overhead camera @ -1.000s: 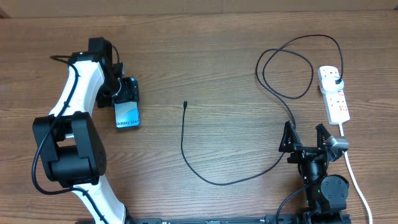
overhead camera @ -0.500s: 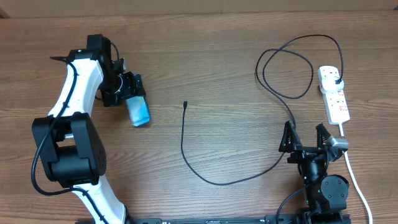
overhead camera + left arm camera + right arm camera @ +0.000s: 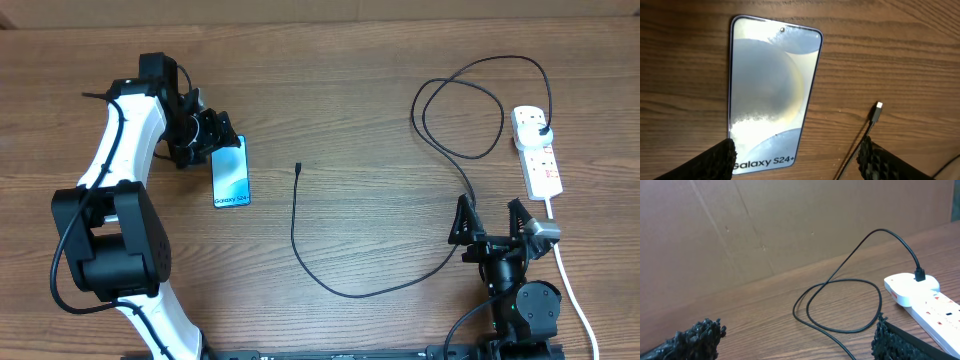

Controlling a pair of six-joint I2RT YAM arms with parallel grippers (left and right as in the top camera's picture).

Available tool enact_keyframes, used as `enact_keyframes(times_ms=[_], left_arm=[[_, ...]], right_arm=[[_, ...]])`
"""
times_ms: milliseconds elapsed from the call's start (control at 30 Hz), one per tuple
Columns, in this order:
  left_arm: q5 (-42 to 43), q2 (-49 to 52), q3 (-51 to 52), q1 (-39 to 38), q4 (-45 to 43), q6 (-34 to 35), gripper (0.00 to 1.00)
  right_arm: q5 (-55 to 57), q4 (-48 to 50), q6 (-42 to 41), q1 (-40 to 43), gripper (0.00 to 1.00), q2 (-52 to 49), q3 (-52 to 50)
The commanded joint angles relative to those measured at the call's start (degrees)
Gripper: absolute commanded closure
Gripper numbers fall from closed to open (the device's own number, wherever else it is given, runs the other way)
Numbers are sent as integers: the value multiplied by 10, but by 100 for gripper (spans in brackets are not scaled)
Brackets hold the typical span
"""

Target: Plug charger to phone and switch on socket

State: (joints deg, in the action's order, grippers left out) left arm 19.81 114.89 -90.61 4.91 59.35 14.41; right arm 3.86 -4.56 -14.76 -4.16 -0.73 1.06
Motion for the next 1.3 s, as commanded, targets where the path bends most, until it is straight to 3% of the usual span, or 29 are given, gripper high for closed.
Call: enact_keyframes(times_ms=[0, 367, 1267], left_arm=[[-63, 2, -14, -10, -10, -22, 16], [-156, 2, -14, -62, -15, -44, 3], [-186, 3, -1, -78, -9, -85, 0]], right_arm=[[5, 2, 2, -2, 0, 6, -6], [5, 2, 2, -2, 0, 6, -6], [5, 2, 2, -2, 0, 6, -6]])
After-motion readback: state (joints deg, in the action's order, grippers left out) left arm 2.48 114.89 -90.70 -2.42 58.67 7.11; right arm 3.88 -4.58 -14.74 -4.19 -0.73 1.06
